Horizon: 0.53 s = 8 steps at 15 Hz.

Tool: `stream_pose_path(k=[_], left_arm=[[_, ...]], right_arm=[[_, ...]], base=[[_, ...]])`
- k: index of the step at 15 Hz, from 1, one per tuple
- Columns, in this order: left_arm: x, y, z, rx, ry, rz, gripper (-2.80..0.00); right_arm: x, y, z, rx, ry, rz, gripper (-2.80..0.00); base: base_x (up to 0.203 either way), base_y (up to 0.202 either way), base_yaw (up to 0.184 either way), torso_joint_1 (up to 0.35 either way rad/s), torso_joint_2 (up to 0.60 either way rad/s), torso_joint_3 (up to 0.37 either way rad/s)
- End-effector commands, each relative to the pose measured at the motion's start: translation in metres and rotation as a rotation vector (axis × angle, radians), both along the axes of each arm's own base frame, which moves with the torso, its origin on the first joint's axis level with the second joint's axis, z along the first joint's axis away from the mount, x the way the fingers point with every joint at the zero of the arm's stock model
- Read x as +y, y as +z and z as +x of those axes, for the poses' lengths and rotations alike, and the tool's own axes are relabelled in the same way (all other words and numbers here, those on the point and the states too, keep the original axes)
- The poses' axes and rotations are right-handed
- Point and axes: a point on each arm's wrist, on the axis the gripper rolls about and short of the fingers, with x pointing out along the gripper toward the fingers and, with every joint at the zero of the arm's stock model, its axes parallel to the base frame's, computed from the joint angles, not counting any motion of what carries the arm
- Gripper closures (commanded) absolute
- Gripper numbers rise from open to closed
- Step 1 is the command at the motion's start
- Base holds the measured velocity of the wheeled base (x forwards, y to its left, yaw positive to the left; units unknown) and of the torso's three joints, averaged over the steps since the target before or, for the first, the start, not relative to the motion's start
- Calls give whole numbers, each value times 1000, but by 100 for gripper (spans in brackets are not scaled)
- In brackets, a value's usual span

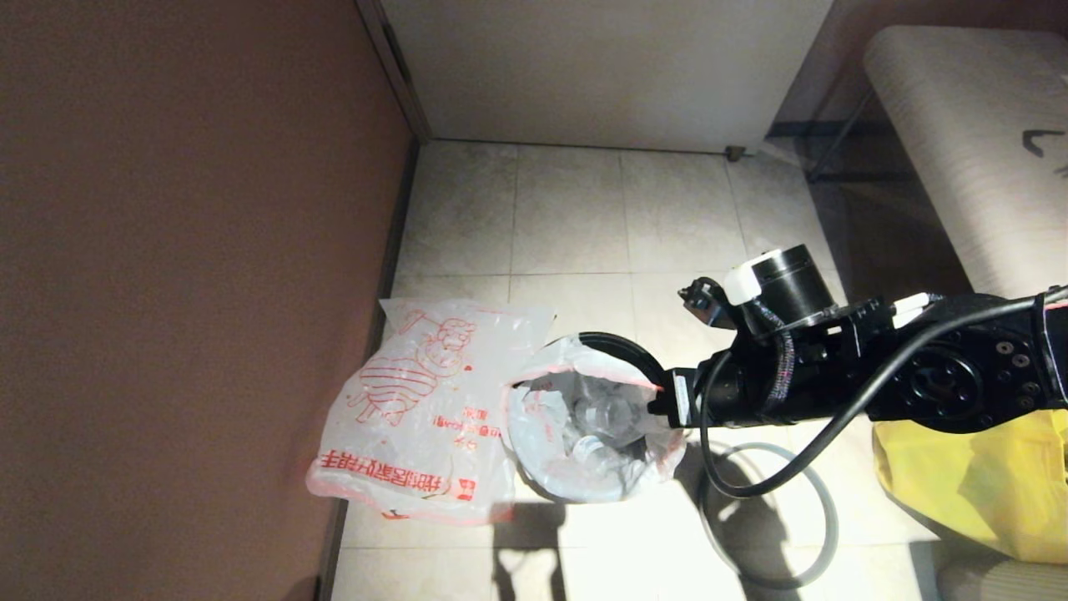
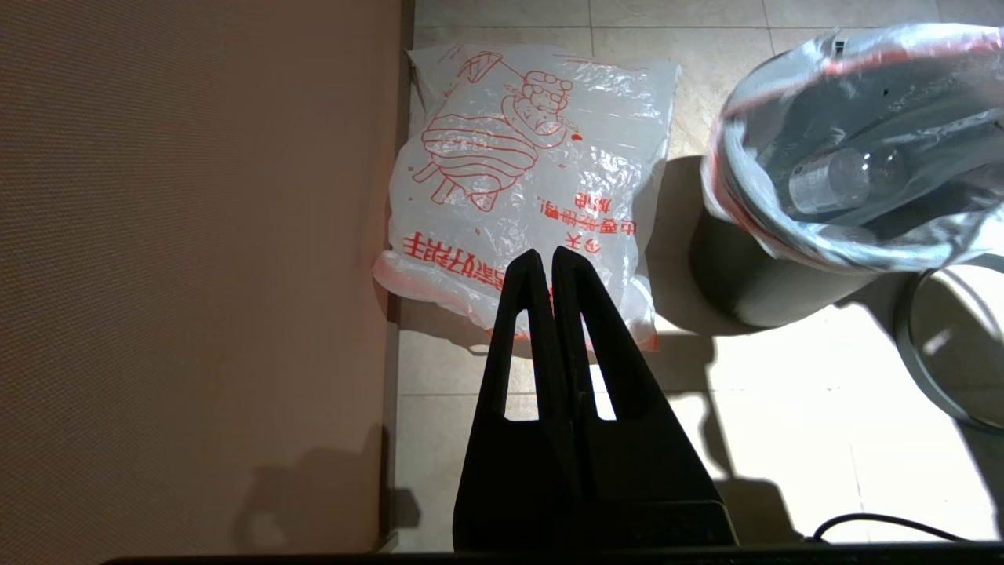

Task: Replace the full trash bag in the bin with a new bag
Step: Place the trash bag on the floor

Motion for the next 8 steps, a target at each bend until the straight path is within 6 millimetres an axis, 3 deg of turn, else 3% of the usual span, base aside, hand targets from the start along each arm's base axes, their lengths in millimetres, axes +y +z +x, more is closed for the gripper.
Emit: stream_pose_path(k=[1,8], left_arm=[[0,0,0,-1,1,-1,0],[0,0,0,-1,1,-1,0]], right_arm=[[-3,-4,-7,11,8,-14,0],[-10,-2,-29,18,18,-25,0]], base=[[0,0,0,0,0,0],[0,0,0,0,0,0]])
